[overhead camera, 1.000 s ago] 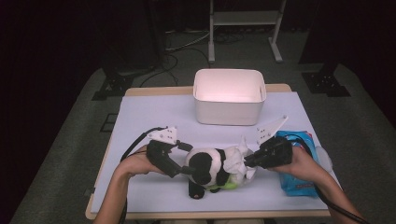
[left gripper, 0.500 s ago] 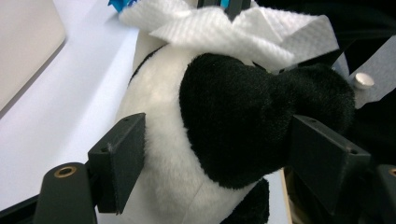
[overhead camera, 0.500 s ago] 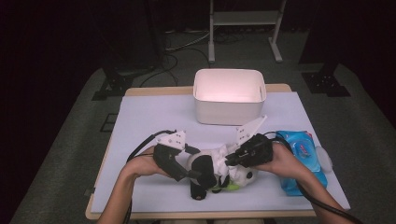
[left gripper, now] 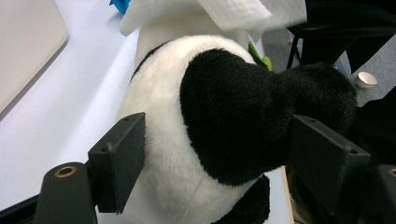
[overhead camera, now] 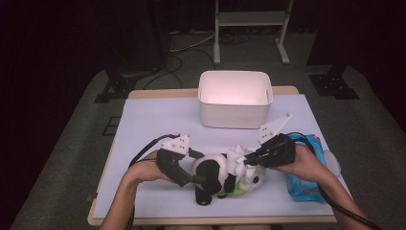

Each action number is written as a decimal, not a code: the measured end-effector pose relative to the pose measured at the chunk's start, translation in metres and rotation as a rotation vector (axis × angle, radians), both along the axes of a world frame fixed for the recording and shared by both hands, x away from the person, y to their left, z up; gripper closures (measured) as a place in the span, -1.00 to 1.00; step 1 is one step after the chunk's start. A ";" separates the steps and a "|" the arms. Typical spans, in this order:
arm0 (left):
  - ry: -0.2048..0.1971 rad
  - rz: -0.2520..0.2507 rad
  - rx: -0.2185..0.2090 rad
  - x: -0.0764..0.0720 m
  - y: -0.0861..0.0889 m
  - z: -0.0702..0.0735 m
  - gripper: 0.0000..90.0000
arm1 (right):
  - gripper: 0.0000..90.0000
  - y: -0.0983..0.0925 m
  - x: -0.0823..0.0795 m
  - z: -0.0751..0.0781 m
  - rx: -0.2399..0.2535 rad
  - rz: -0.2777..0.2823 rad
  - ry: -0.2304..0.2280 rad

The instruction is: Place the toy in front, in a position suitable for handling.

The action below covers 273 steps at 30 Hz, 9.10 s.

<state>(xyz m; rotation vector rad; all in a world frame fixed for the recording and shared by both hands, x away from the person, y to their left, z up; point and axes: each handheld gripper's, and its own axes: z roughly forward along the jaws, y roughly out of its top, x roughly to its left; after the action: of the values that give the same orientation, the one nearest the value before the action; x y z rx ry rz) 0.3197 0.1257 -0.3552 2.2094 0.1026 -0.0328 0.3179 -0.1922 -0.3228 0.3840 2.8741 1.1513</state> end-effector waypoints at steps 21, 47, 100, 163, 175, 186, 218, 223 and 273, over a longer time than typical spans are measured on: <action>-0.001 -0.001 0.002 0.001 0.001 0.000 -0.53 | 0.81 -0.059 0.006 -0.014 0.001 -0.148 0.050; 0.030 0.022 -0.037 0.000 0.002 0.001 -0.62 | 0.82 0.014 0.010 -0.010 -0.040 0.009 0.037; -0.042 0.037 0.024 0.004 -0.016 -0.007 -0.33 | 0.82 0.048 0.001 0.028 0.094 0.124 0.007; 0.095 0.078 -0.026 0.023 -0.012 0.001 0.52 | 0.81 0.015 0.004 -0.014 -0.026 0.029 0.057; -0.046 0.102 0.058 0.047 -0.023 0.030 0.56 | 0.81 0.013 0.022 -0.011 0.027 -0.031 0.059; 0.068 0.137 0.032 0.049 0.003 0.013 0.24 | 0.82 0.034 0.022 -0.020 -0.003 0.007 0.060; 0.151 0.107 0.022 0.024 0.001 0.003 -0.45 | 0.82 0.015 0.015 -0.023 -0.034 0.004 0.092; 0.187 0.130 0.030 0.027 -0.003 0.000 -0.66 | 0.81 0.015 0.013 -0.025 -0.037 0.015 0.101; 0.187 0.115 0.073 0.026 -0.013 -0.010 -0.82 | 0.81 0.029 0.012 -0.032 -0.036 0.063 0.126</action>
<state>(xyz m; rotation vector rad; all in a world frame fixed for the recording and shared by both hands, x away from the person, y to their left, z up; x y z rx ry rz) 0.3458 0.1129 -0.3656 2.2658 0.3389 -0.1743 0.3300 -0.1635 -0.3547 0.3807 3.0314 1.1219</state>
